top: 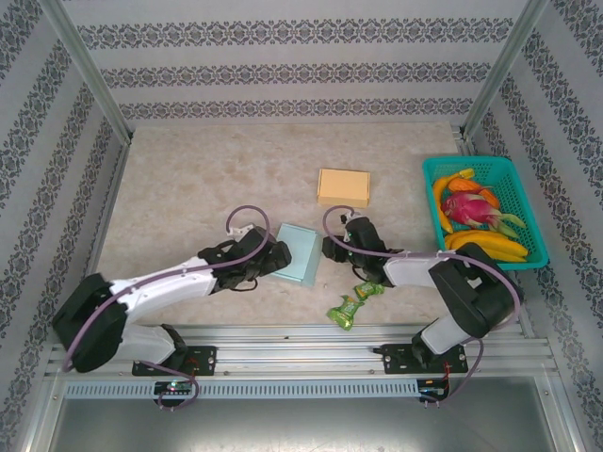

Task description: Fold the paper box

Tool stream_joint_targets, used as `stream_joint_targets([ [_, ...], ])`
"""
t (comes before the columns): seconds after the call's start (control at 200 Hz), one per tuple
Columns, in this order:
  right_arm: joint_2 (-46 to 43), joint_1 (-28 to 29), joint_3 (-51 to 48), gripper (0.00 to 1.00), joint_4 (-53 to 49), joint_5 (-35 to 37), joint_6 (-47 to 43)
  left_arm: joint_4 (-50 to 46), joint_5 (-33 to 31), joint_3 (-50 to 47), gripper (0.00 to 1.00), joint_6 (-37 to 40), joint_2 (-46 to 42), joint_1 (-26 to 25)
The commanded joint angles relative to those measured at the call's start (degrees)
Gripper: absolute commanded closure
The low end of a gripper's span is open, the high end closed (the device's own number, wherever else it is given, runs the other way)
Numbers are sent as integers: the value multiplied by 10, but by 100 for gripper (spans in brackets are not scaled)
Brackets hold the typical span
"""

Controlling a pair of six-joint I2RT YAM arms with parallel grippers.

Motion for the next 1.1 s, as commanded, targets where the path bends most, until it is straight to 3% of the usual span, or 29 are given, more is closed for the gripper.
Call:
stream_joint_targets([
  [0.0,-27,-29,31,78,-90,-91,-12,18,-39,-15,0,108,-33,8],
  [0.035,-32,-39,39,85,-111,-97,-19,39,-23,-18,0,128,-30,19],
  [0.12,-36,-55,51,88,-138,-111,-17,89,36,-18,0,158,-2,57],
  [0.315,13,-59,86,90,-129,-175,1,195,138,19,0,223,115,111],
  [0.46,41,-59,99,90,-122,-187,2,263,186,31,0,232,165,118],
  [0.829,107,-68,120,89,-106,-205,-7,279,194,65,1,248,229,118],
  [1.094,145,-74,131,88,-92,-217,-6,315,245,85,4,244,277,110],
])
